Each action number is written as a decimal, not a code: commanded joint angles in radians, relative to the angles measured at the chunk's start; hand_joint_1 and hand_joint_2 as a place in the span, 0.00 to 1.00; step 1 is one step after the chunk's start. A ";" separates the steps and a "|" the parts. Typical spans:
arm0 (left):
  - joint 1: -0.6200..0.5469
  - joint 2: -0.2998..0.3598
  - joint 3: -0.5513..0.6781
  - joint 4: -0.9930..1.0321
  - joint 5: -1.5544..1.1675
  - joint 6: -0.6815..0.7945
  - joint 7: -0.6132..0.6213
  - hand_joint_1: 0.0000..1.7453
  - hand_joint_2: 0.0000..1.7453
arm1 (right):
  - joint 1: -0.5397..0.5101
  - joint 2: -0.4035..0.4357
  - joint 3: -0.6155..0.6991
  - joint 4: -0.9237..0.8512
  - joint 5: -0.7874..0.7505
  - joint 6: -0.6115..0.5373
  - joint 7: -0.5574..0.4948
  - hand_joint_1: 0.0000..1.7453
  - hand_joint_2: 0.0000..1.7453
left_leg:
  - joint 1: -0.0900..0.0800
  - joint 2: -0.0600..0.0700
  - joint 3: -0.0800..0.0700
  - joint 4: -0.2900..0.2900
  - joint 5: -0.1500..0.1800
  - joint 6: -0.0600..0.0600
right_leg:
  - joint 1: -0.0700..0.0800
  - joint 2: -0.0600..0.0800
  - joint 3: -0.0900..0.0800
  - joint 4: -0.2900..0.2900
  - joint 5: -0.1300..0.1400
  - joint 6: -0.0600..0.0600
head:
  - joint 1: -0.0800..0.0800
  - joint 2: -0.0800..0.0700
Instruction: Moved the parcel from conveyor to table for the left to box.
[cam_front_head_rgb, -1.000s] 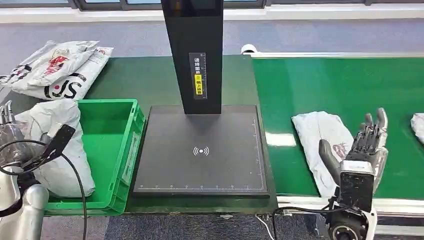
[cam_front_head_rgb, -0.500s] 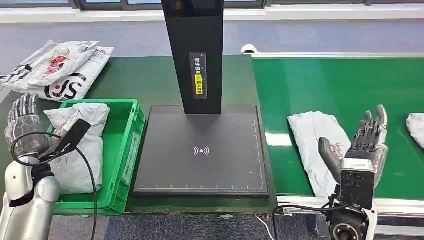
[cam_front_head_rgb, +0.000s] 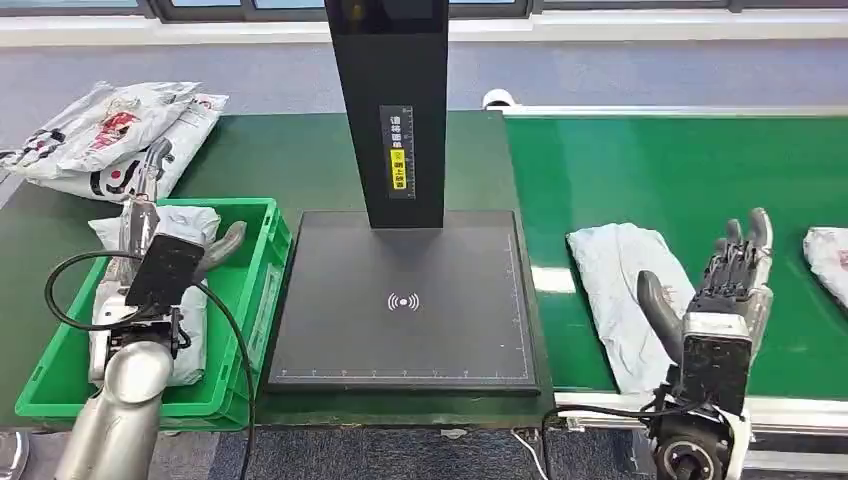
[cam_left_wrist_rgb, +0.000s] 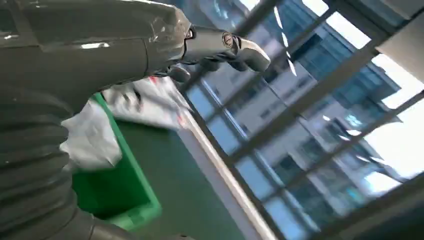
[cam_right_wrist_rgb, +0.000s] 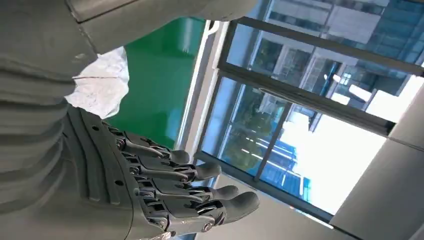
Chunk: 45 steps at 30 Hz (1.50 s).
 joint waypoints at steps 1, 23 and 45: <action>-0.046 -0.095 -0.190 0.010 0.115 0.002 -0.011 0.00 1.00 | -0.056 0.002 0.009 0.120 0.005 -0.012 0.012 0.00 1.00 | 0.001 -0.003 0.000 -0.001 0.001 0.001 | 0.001 -0.004 0.002 -0.002 0.001 0.000 | 0.000 0.000; 0.038 -0.217 -0.292 0.123 0.482 -0.067 -0.046 0.00 1.00 | -0.066 0.021 -0.182 0.463 0.309 -0.210 0.141 0.00 1.00 | 0.001 -0.007 0.003 -0.002 0.002 0.001 | 0.001 -0.007 0.006 -0.004 0.000 0.001 | 0.000 0.000; 0.057 -0.241 -0.273 0.086 0.464 -0.077 -0.026 0.00 1.00 | -0.111 -0.004 -0.317 0.767 0.570 -0.242 0.270 0.00 1.00 | 0.000 -0.005 0.001 -0.001 0.001 0.002 | 0.001 -0.005 0.004 -0.002 0.001 0.001 | 0.000 0.000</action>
